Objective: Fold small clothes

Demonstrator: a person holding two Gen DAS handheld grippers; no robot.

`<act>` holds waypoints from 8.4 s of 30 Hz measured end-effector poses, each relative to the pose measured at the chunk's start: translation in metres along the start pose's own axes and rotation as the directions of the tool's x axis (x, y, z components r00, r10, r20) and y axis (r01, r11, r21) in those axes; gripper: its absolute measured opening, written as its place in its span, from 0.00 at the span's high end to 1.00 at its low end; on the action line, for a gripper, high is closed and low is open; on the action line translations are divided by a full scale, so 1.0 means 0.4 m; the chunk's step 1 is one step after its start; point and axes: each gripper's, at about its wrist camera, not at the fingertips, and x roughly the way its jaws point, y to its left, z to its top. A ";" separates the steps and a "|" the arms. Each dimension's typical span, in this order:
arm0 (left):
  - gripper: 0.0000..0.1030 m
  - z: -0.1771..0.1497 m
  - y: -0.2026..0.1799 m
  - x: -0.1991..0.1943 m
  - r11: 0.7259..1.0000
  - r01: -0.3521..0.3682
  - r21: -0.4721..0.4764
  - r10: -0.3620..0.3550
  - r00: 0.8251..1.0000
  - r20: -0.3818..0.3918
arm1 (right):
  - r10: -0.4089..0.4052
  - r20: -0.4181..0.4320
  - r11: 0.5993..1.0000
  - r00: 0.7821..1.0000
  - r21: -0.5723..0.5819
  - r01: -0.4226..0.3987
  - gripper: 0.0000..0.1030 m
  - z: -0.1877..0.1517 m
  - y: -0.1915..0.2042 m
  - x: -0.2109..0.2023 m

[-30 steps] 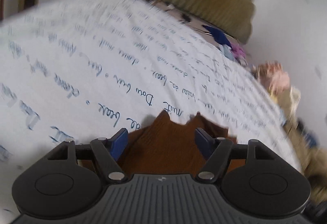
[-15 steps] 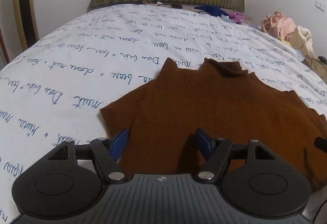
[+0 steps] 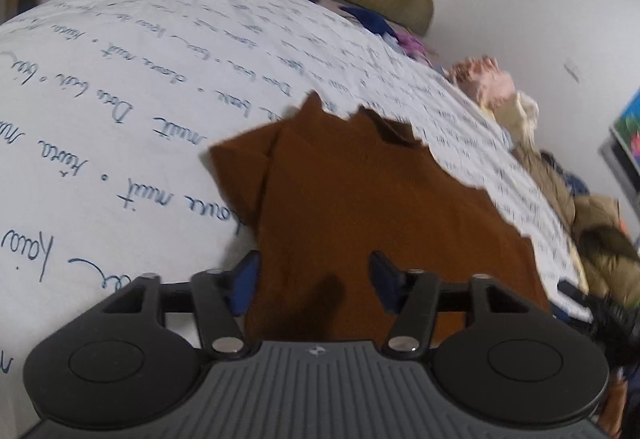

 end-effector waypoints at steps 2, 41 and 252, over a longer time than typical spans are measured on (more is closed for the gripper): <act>0.64 -0.010 -0.012 0.011 1.000 -0.005 0.026 0.005 1.000 -0.014 | 0.004 -0.027 1.000 1.000 -0.006 -0.005 0.26 0.000 -0.003 0.009; 0.22 -0.083 -0.246 -0.015 0.856 -0.322 0.403 0.257 0.944 0.209 | -0.282 0.042 0.827 0.959 -0.496 0.265 0.20 -0.140 0.297 0.147; 0.29 0.096 -0.880 0.541 0.743 -0.279 0.609 0.264 0.957 0.116 | -0.287 0.113 0.910 0.951 -0.276 0.308 0.79 -0.108 0.142 0.040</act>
